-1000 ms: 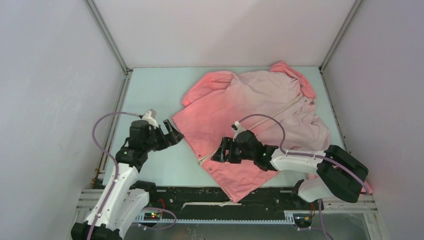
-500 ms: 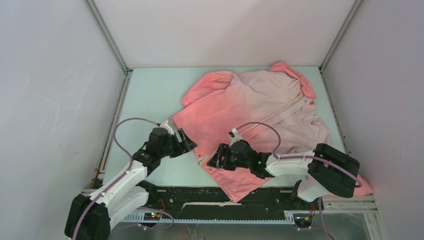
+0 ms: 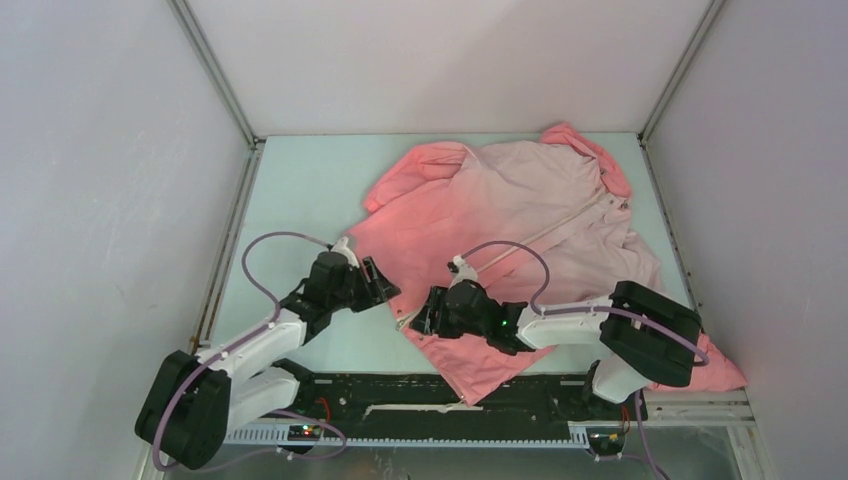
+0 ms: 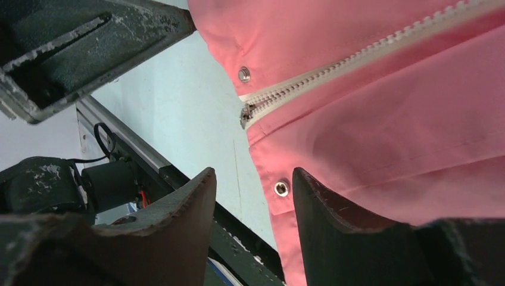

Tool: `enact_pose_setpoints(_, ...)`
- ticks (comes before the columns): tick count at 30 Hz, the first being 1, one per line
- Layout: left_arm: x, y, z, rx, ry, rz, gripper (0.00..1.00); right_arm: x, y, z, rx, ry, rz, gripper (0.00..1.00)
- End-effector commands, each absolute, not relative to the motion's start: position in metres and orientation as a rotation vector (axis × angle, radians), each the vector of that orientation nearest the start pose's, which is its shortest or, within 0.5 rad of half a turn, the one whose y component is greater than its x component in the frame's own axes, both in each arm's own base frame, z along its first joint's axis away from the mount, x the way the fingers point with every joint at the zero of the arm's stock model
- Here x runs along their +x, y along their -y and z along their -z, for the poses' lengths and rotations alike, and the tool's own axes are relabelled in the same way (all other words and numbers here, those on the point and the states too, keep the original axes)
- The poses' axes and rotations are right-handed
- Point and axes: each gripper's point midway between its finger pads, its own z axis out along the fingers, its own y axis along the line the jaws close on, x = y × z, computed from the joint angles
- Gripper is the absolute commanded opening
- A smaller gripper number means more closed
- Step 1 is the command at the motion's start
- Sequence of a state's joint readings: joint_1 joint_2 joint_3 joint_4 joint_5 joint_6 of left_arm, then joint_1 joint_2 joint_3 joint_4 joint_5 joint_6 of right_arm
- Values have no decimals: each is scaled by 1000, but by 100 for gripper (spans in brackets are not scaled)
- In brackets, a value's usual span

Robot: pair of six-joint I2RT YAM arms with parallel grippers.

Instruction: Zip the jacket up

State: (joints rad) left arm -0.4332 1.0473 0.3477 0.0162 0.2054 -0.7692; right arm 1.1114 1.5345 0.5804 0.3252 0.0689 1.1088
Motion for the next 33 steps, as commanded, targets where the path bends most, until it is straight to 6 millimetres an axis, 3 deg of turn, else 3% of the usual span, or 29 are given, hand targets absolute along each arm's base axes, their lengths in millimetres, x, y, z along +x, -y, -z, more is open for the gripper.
enact_pose_setpoints(1, 224, 180, -63, -245, -2338, 869, 62, 157, -368, -41, 108, -2480, -997, 52)
enact_pose_setpoints(4, 219, 176, -62, -259, -2330, 863, 60, 155, -368, -29, 177, -2520, -951, 49)
enact_pose_setpoints(10, 203, 182, -57, -245, -2373, 912, 53, 142, -361, -3, 188, -2616, -886, 20)
enact_pose_setpoints(15, 193, 187, -50, -223, -2426, 905, 51, 133, -360, -2, 133, -2599, -981, 1)
enact_pose_setpoints(21, 183, 199, -40, -190, -2496, 893, 59, 129, -357, 1, 107, -2574, -1060, 0)
enact_pose_setpoints(28, 172, 211, -22, -131, -2597, 836, 53, 136, -353, -3, 107, -2542, -1092, 0)
enact_pose_setpoints(33, 163, 223, -22, -101, -2599, 909, 46, 140, -353, -3, 106, -2527, -1112, 0)
